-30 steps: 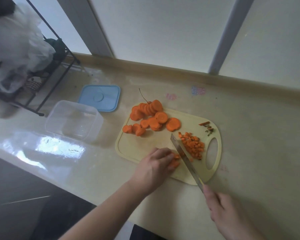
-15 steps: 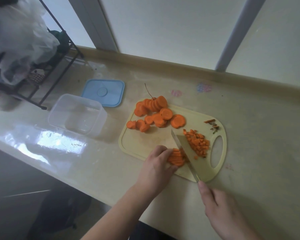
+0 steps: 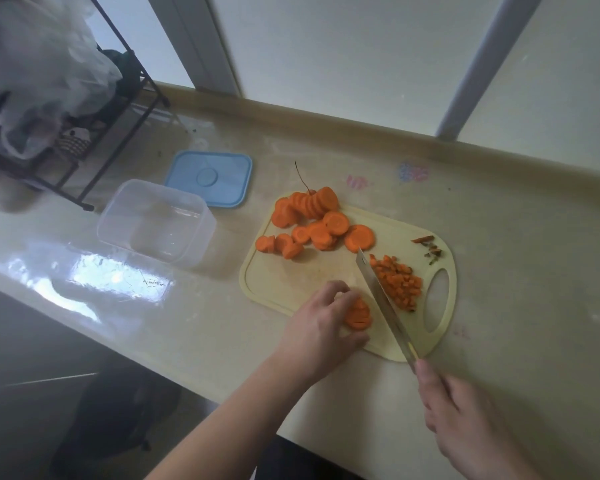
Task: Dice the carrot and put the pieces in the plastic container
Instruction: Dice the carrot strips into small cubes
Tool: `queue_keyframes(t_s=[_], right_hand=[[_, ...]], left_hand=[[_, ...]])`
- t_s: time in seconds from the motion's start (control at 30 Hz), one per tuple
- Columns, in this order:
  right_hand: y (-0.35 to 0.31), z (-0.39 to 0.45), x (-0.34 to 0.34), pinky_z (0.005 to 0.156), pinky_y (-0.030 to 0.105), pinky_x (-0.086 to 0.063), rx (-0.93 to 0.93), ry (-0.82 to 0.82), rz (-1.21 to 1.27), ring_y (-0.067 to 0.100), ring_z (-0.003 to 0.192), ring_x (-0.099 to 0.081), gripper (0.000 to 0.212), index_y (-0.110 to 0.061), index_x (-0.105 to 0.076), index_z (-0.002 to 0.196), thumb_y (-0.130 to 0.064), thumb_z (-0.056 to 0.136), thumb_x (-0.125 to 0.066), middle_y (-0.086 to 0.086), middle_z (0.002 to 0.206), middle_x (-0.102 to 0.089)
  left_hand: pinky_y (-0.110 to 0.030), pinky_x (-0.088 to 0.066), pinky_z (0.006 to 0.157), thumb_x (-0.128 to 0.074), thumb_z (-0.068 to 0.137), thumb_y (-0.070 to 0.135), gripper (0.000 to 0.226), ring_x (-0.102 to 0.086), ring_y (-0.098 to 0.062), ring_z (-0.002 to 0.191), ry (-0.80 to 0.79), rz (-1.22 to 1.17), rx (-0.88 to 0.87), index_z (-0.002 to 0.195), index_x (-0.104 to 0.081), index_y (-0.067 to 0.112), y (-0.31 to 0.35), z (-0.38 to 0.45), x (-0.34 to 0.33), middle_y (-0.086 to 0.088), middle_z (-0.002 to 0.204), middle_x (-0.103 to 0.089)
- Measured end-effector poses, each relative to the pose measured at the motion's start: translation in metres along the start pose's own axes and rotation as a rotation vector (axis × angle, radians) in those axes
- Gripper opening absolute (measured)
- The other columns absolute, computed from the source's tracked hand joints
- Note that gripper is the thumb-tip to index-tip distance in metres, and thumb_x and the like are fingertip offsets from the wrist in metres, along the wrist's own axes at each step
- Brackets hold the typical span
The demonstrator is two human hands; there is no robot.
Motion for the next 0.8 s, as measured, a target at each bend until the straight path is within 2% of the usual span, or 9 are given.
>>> queue_keyframes(t_s=[0.13, 0.23, 0.3, 0.4, 0.5, 0.6, 0.7, 0.8], right_hand=[[0.007, 0.002, 0.0, 0.053, 0.031, -0.038, -0.013, 0.01, -0.014, 0.009, 0.042, -0.042, 0.061, -0.012, -0.044, 0.054, -0.068, 0.073, -0.031, 0.0, 0.044, -0.049], [0.011, 0.005, 0.0, 0.053, 0.03, -0.038, -0.008, 0.008, -0.008, 0.009, 0.041, -0.042, 0.062, -0.012, -0.045, 0.055, -0.07, 0.073, -0.031, 0.001, 0.044, -0.05], [0.01, 0.008, 0.001, 0.053, 0.03, -0.039, 0.009, 0.002, -0.016, 0.01, 0.041, -0.045, 0.062, -0.01, -0.046, 0.056, -0.066, 0.078, -0.032, 0.007, 0.048, -0.053], [0.004, 0.013, 0.001, 0.06, 0.032, -0.044, 0.077, 0.024, -0.055, 0.011, 0.053, -0.056, 0.058, -0.005, -0.051, 0.06, -0.052, 0.091, -0.039, 0.011, 0.057, -0.06], [0.0, 0.013, -0.008, 0.06, 0.031, -0.038, 0.145, 0.004, -0.085, 0.006, 0.055, -0.055, 0.054, -0.009, -0.053, 0.061, -0.053, 0.089, -0.038, 0.004, 0.052, -0.057], [-0.001, 0.014, -0.009, 0.062, 0.031, -0.04, 0.138, -0.03, -0.089, 0.009, 0.059, -0.058, 0.058, -0.01, -0.054, 0.063, -0.057, 0.087, -0.032, 0.003, 0.056, -0.06], [-0.004, 0.017, 0.002, 0.058, 0.022, -0.042, 0.106, -0.03, -0.044, 0.004, 0.058, -0.059, 0.057, -0.011, -0.049, 0.057, -0.055, 0.089, -0.035, -0.008, 0.061, -0.064], [-0.006, 0.018, 0.011, 0.058, 0.021, -0.042, 0.097, -0.021, -0.035, 0.007, 0.054, -0.056, 0.057, -0.012, -0.048, 0.055, -0.061, 0.08, -0.033, 0.0, 0.061, -0.063]], left_hand=[[-0.032, -0.06, 0.068, -0.075, 0.074, 0.032, 0.04, -0.068, -0.026, 0.088, 0.048, 0.057, -0.064, 0.109, -0.074, 0.013, 0.0, 0.004, -0.008, -0.005, 0.108, -0.065], [-0.027, -0.057, 0.062, -0.075, 0.072, 0.033, 0.036, -0.068, -0.024, 0.08, 0.12, 0.061, -0.031, 0.103, -0.076, 0.015, 0.0, 0.004, -0.012, -0.002, 0.103, -0.066], [-0.026, -0.054, 0.057, -0.076, 0.069, 0.036, 0.038, -0.068, -0.025, 0.074, 0.157, 0.064, 0.015, 0.1, -0.076, 0.015, 0.0, 0.005, -0.016, -0.002, 0.1, -0.067], [-0.028, -0.053, 0.05, -0.074, 0.07, 0.041, 0.039, -0.067, -0.028, 0.066, 0.213, 0.058, 0.042, 0.096, -0.073, 0.013, 0.002, 0.007, -0.021, -0.004, 0.097, -0.065], [-0.03, -0.053, 0.047, -0.063, 0.079, 0.048, 0.041, -0.066, -0.028, 0.066, 0.253, 0.071, 0.009, 0.096, -0.071, 0.011, 0.0, 0.004, -0.024, -0.005, 0.098, -0.064], [-0.03, -0.052, 0.047, -0.059, 0.084, 0.047, 0.042, -0.066, -0.027, 0.069, 0.268, 0.112, -0.047, 0.098, -0.072, 0.009, 0.0, 0.003, -0.022, -0.007, 0.099, -0.065], [-0.029, -0.052, 0.047, -0.06, 0.083, 0.044, 0.041, -0.066, -0.027, 0.07, 0.271, 0.149, -0.096, 0.098, -0.071, 0.007, 0.002, 0.004, -0.019, -0.009, 0.098, -0.065], [-0.029, -0.053, 0.052, -0.066, 0.081, 0.043, 0.039, -0.064, -0.026, 0.075, 0.268, 0.197, -0.135, 0.101, -0.071, 0.01, 0.0, 0.002, -0.016, -0.007, 0.1, -0.064]])
Point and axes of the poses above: each hand's wrist, its own z-axis towards the middle knuckle, its own x-axis out of the back of the hand, y = z × x, the point moved 1 cm from there along z, towards the middle knuckle
